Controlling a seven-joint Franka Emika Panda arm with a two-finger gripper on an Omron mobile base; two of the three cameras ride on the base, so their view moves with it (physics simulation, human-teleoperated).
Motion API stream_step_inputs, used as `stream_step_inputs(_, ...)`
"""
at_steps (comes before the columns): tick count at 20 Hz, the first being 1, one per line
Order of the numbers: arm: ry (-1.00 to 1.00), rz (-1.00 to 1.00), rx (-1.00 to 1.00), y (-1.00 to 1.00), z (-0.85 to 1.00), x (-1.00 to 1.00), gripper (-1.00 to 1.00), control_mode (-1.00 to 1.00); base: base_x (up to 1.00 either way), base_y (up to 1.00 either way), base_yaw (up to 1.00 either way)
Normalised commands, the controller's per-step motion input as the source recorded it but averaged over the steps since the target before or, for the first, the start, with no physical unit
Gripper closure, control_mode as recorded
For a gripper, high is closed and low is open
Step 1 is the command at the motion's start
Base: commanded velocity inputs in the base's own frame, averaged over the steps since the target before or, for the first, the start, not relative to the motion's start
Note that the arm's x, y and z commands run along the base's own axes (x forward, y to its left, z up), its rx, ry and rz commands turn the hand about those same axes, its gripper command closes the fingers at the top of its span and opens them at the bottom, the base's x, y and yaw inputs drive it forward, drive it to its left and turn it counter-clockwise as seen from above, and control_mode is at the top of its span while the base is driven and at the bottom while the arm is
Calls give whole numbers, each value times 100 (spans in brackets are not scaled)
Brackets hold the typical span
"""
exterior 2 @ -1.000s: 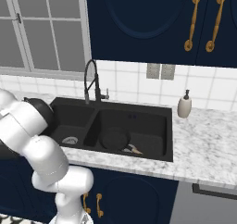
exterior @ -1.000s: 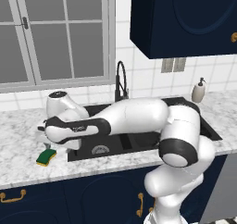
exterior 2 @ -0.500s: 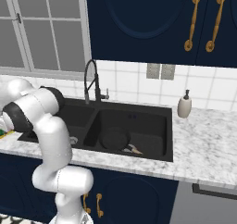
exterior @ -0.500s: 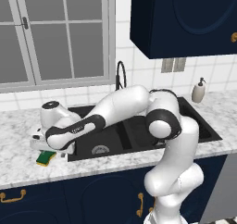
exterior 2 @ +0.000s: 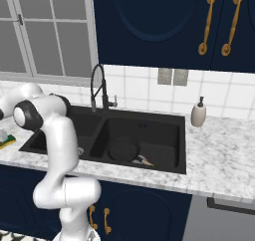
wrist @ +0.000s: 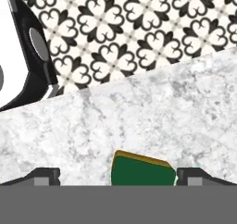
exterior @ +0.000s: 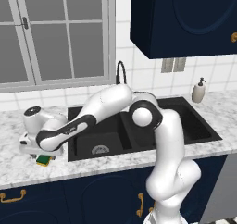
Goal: Pick the pan and sponge and place them into the sink. Then turn on the water.
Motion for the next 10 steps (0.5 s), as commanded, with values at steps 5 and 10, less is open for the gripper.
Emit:
stream_step_inputs(5, -2, 0, -1, 0, -26, 17, -100, -100, 0, 0, 0)
stream_step_inputs(10, -8, 1, 0, -3, -40, 17, -100, -100, 0, 0, 0)
